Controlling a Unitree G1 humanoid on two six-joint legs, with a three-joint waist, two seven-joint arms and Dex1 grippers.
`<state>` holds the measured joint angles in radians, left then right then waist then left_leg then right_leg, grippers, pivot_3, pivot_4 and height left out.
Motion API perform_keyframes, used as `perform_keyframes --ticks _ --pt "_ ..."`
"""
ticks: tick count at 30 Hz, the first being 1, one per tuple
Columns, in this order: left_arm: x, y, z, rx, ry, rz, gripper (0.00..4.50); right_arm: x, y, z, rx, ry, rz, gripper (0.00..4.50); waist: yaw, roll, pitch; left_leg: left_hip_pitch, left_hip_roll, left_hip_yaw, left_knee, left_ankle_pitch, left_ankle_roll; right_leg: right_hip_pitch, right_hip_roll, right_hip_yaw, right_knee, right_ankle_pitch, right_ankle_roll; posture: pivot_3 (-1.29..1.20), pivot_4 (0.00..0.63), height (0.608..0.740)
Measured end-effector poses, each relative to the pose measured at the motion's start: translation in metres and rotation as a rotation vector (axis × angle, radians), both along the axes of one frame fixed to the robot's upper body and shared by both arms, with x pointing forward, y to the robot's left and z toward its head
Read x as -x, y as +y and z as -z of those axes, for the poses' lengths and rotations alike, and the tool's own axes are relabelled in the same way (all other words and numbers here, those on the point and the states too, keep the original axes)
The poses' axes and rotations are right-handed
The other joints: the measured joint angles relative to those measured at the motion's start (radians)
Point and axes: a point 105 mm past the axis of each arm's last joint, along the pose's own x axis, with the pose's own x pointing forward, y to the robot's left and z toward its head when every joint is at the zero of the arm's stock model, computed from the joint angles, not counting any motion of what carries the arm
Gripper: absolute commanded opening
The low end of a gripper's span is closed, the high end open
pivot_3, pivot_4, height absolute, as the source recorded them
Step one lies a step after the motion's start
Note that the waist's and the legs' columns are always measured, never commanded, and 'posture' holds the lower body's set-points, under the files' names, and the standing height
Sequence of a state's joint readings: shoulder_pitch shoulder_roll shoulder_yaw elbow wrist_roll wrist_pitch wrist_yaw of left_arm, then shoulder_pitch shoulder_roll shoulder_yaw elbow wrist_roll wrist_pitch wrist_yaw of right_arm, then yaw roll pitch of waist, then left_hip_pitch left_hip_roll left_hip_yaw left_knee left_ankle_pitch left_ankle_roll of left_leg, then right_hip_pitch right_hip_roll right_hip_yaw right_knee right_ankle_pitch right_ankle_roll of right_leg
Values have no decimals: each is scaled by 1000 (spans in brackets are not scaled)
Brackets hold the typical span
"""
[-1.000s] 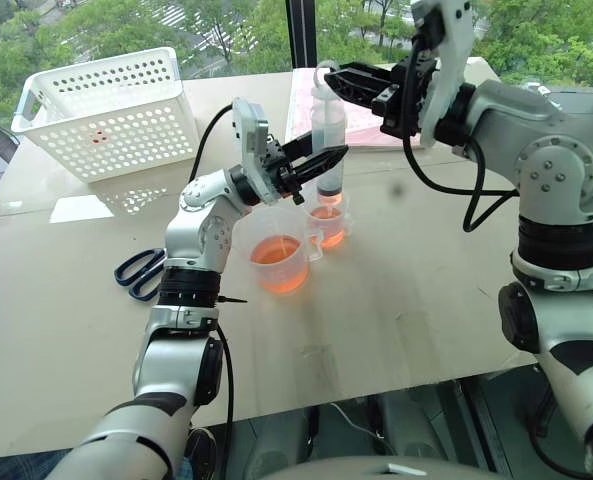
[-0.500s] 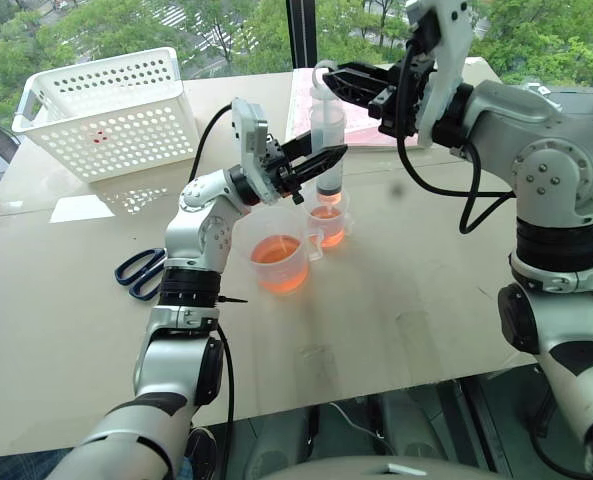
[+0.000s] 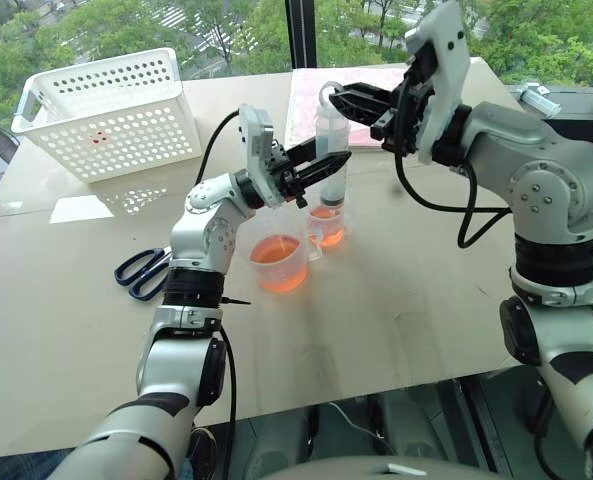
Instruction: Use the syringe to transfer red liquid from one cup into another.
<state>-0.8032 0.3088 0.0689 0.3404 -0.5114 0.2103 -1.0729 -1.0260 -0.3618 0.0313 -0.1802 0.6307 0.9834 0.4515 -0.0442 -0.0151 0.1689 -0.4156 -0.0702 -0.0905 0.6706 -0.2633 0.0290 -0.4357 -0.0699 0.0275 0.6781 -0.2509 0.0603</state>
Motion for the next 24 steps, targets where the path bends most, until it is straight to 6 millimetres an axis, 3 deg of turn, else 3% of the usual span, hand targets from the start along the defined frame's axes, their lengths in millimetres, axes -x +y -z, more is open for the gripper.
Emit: perform_keyframes --ticks 12,13,16,24 --pt "-3 2 -1 -3 2 -2 1329 -1 3 2 -24 0 -2 46 0 0 0 0 0 0 0 0 0 0 0 0 0 0 0 0 150 740" --pt "-3 3 -3 3 -6 -5 1329 -1 3 0 -50 1 -10 839 0 0 0 0 0 0 0 0 0 0 0 0 0 0 0 0 150 740" --pt "-5 9 -14 30 -35 -36 1329 4 7 -4 -103 21 -72 2105 0 0 0 0 0 0 0 0 0 0 0 0 0 0 0 0 150 740" --pt "-5 14 -18 39 -52 -49 1329 15 -6 -23 -216 4 -148 2105 0 0 0 0 0 0 0 0 0 0 0 0 1 0 0 0 150 740"
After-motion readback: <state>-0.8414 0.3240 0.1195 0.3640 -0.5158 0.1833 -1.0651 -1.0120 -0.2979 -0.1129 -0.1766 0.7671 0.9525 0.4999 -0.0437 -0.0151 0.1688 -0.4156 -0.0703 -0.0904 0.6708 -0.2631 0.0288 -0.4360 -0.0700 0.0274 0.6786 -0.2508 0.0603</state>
